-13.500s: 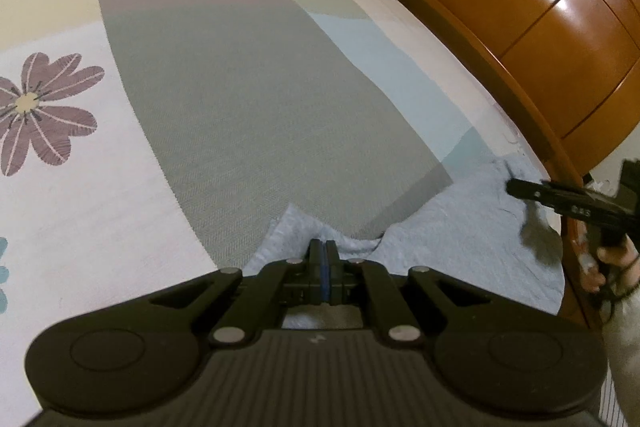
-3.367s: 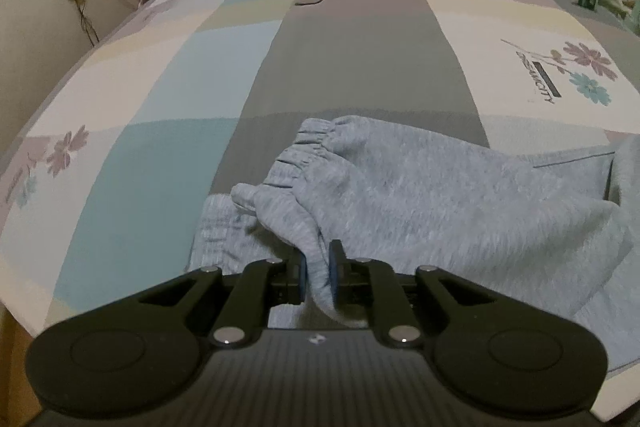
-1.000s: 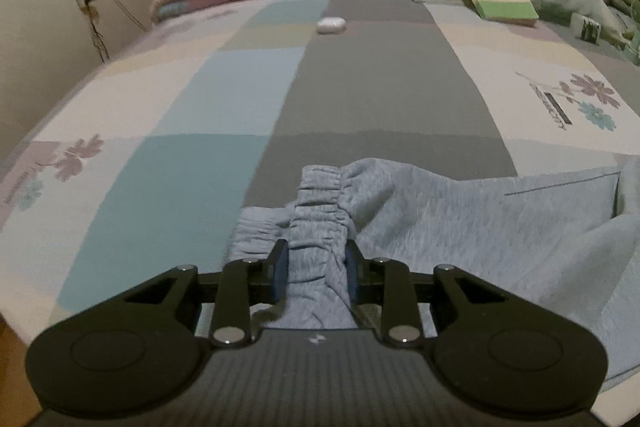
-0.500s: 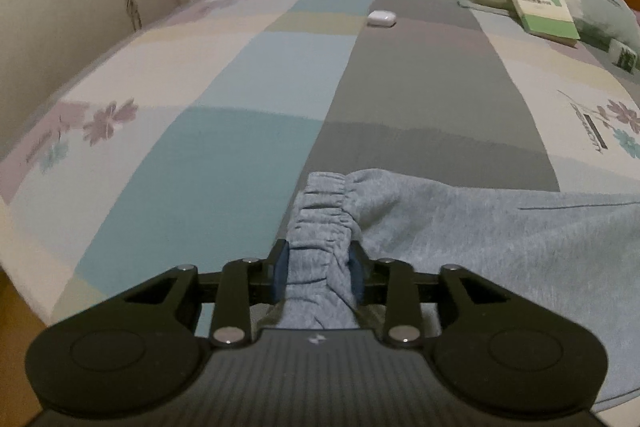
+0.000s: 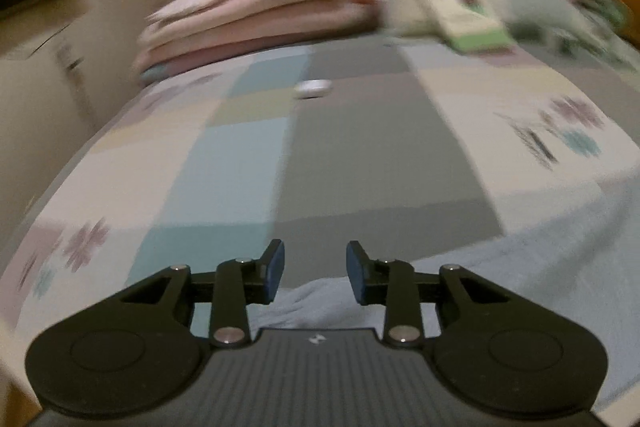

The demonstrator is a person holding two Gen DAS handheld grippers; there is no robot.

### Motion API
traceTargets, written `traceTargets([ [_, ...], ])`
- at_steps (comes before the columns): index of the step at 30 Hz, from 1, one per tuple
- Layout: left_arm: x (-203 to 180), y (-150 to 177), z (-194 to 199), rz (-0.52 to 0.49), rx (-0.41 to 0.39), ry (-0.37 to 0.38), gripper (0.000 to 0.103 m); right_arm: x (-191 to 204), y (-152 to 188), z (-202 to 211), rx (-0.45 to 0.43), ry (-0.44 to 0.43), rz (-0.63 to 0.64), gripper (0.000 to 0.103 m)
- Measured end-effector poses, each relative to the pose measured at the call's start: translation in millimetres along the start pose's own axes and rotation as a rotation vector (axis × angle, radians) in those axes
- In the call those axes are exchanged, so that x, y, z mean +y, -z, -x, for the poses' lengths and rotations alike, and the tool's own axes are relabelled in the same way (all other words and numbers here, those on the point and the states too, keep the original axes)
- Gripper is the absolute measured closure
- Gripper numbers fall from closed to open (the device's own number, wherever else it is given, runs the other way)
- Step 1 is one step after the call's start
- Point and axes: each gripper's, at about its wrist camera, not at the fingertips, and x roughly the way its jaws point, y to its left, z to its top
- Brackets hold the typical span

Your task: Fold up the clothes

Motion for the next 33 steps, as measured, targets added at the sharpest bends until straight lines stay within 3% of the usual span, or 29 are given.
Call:
traceTargets([
  [4,-45.0,-3.0,-23.9,-0.225,0.007,0.14,0.071,-1.8,0.5,-2.8,0.007,-0.001,-0.003,0.0],
  [7,-69.7,-2.1,-39.5,-0.377,0.028,0.192,0.071,-6.3,1.4,-5.1,0.012,-0.002,-0.018,0.0],
  [12,-86.2,6.0,-55.0,-0.536,0.085,0.295,0.073,-11.2,2.4,-9.9,0.023,-0.01,-0.035,0.0],
  [19,-73.9,-5.5,-67.5,-0.56,0.144,0.43,0.073,-12.7,1.9,-15.9,0.039,-0.02,-0.037,0.0],
  [25,-63.7,-10.5,-74.9,-0.508,0.196,0.508,0.074,-13.2,2.7,-17.4,0.044,-0.018,-0.05,0.0],
  [27,-66.3,-7.8,-71.9,-0.497,0.192,0.526,0.098,-12.3,2.7,-18.4,0.047,-0.019,-0.05,0.0],
  [33,-55.9,-9.1,-59.3,-0.423,0.101,0.489,0.103,-10.7,3.1,-19.2,0.05,-0.014,-0.042,0.0],
])
